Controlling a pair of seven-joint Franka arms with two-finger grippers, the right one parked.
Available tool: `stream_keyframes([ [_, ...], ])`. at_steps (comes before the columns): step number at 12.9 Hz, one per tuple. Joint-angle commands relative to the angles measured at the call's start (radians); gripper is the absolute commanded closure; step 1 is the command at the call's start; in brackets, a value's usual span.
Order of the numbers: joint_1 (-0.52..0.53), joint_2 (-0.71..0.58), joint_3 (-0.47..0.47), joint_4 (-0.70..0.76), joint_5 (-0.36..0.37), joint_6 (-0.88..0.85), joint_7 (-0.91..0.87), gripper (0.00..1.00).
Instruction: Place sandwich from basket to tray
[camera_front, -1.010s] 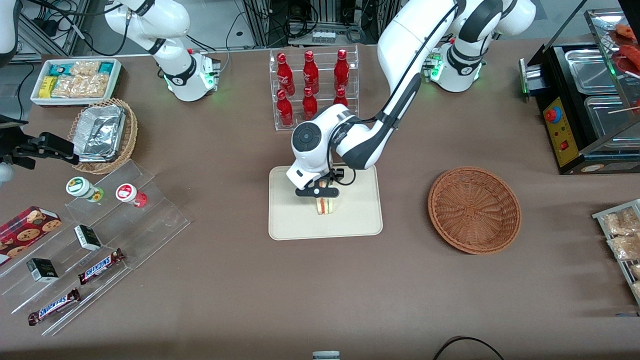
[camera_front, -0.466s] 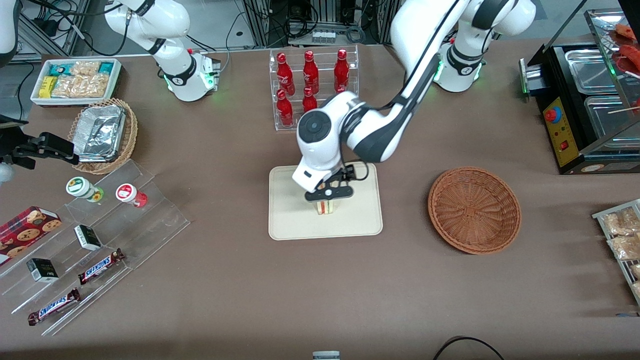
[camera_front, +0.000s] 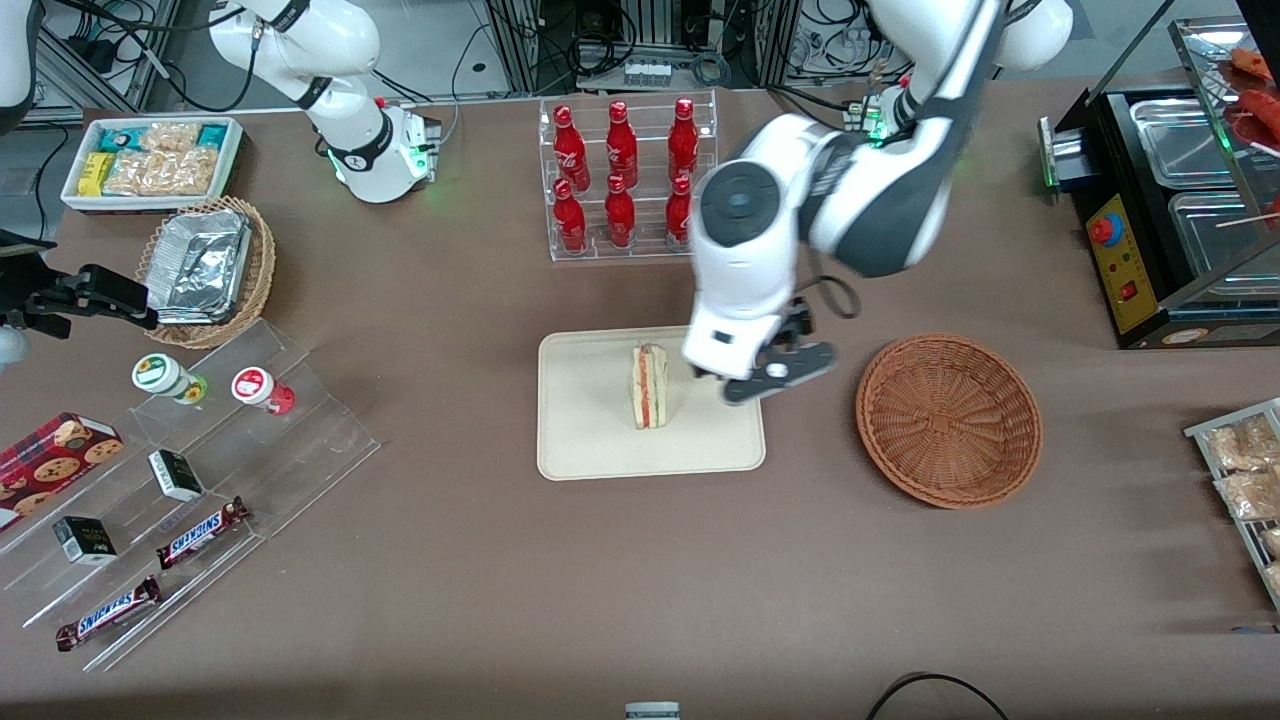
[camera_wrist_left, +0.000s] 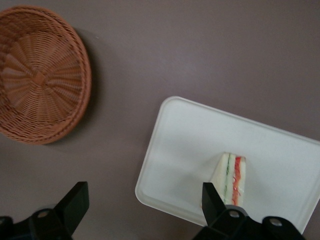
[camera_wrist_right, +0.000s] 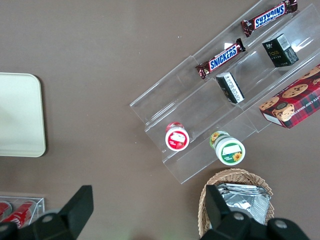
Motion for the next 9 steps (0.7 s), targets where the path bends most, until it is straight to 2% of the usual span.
stream_keyframes([
  [1,0.078,-0.103,-0.005,-0.029,0.003,-0.068,0.047,0.00],
  [9,0.375,-0.325,-0.007,-0.043,-0.050,-0.304,0.486,0.00],
])
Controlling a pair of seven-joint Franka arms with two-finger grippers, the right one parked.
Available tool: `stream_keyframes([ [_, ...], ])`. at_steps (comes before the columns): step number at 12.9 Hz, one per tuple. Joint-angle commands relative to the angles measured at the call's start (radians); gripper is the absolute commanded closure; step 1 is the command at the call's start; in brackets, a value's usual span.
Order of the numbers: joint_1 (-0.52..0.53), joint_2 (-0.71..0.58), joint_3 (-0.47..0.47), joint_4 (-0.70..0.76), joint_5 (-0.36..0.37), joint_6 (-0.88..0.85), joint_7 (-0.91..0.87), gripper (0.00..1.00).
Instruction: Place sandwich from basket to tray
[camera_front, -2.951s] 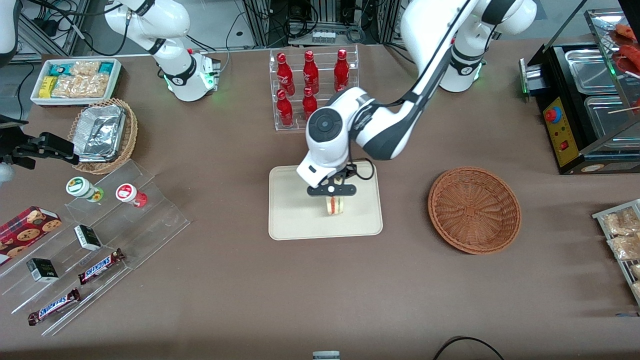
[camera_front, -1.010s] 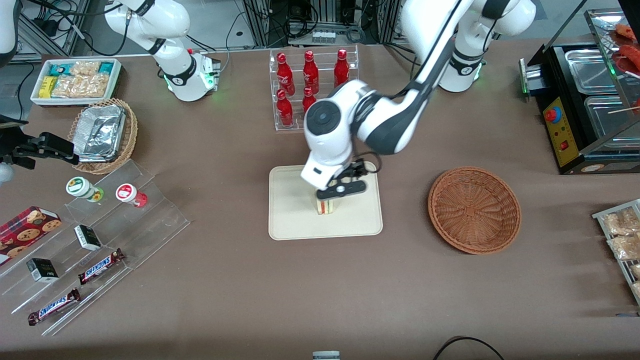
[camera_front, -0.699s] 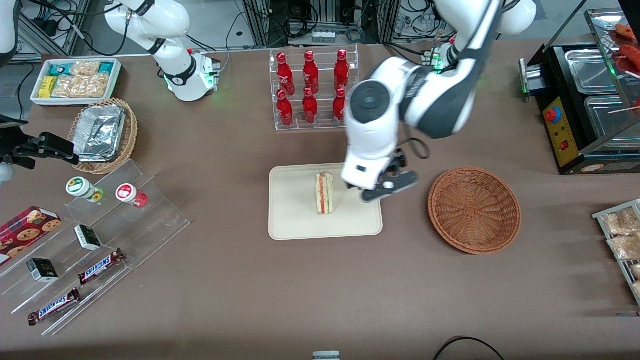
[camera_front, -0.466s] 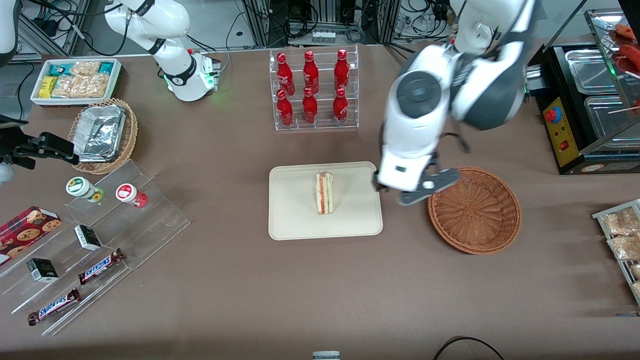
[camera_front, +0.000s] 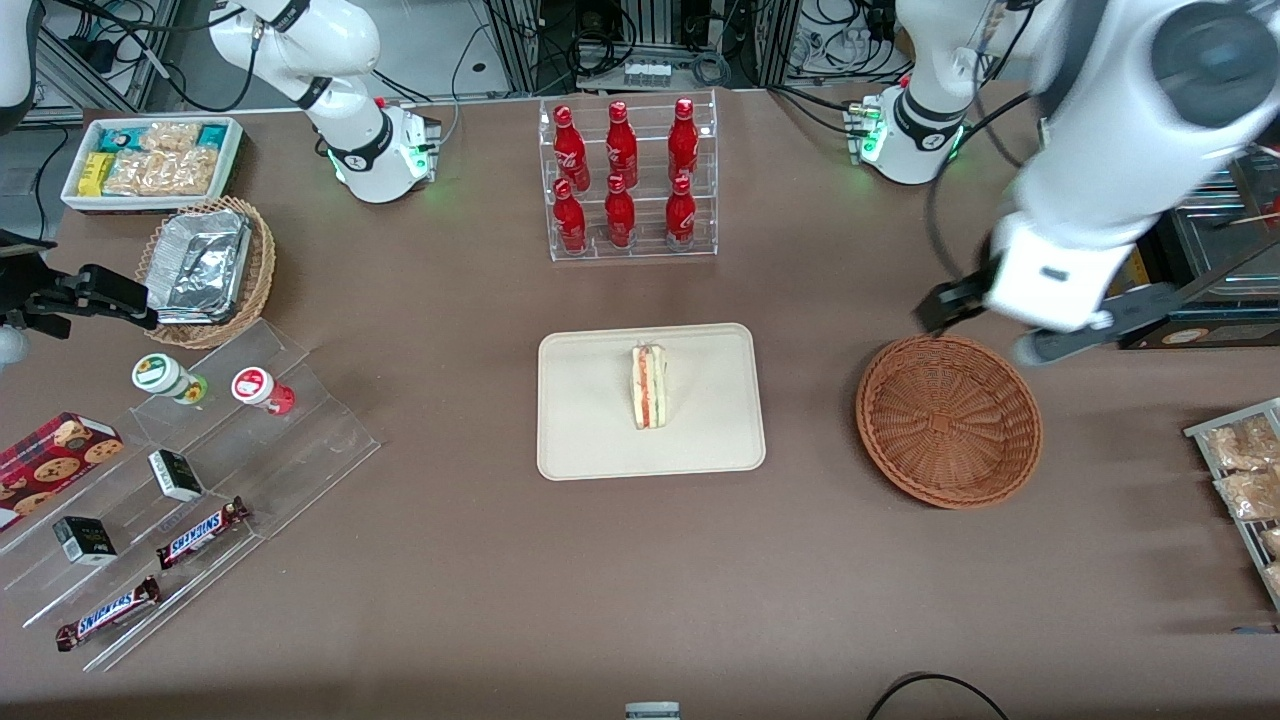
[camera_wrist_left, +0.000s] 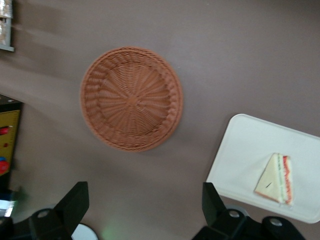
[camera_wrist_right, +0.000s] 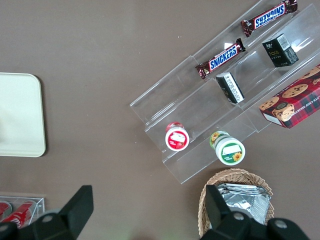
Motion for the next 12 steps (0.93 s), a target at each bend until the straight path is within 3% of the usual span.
stream_keyframes([
  [1,0.075,-0.075,-0.012,-0.049,-0.021,-0.048,0.145,0.00],
  [4,0.144,-0.126,-0.012,-0.080,-0.021,-0.091,0.319,0.00],
  [12,0.271,-0.245,-0.033,-0.227,-0.019,-0.066,0.549,0.00],
])
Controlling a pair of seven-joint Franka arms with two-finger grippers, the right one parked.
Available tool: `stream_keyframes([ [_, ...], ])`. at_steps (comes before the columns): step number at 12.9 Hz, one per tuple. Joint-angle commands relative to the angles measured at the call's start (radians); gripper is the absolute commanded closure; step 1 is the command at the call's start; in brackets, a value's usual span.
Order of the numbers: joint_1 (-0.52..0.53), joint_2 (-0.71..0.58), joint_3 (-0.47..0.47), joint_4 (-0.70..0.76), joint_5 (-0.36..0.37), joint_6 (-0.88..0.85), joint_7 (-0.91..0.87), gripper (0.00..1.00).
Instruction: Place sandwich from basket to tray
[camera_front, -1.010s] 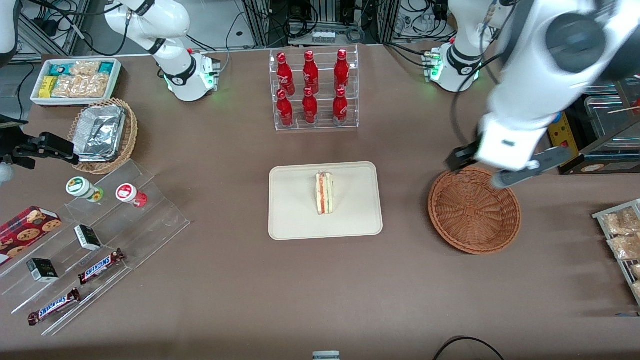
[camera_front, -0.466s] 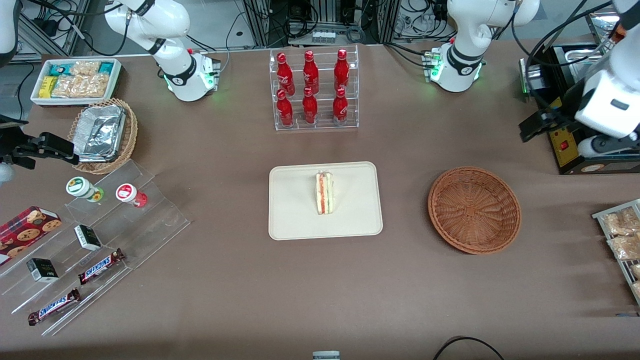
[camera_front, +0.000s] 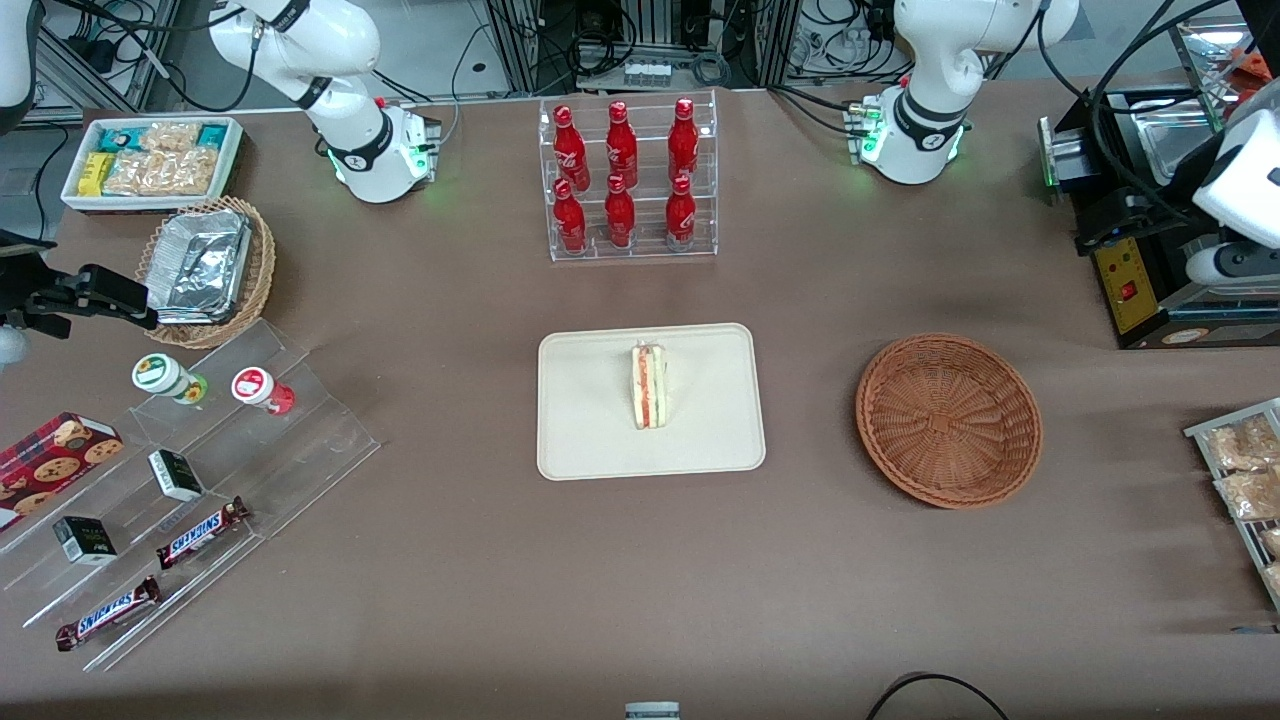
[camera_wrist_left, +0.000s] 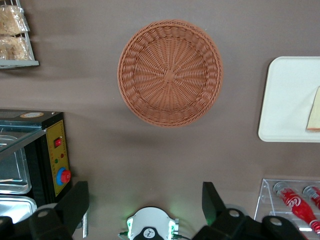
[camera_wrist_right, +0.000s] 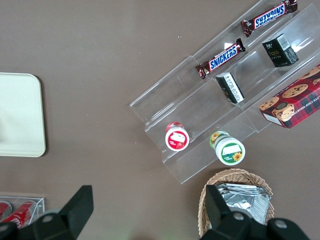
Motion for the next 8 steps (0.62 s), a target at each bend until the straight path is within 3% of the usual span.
stream_keyframes([
  [1,0.067,-0.079,-0.040,-0.089,-0.011,0.028,0.053,0.00],
  [8,0.114,-0.022,-0.103,-0.007,-0.002,0.030,0.128,0.00],
])
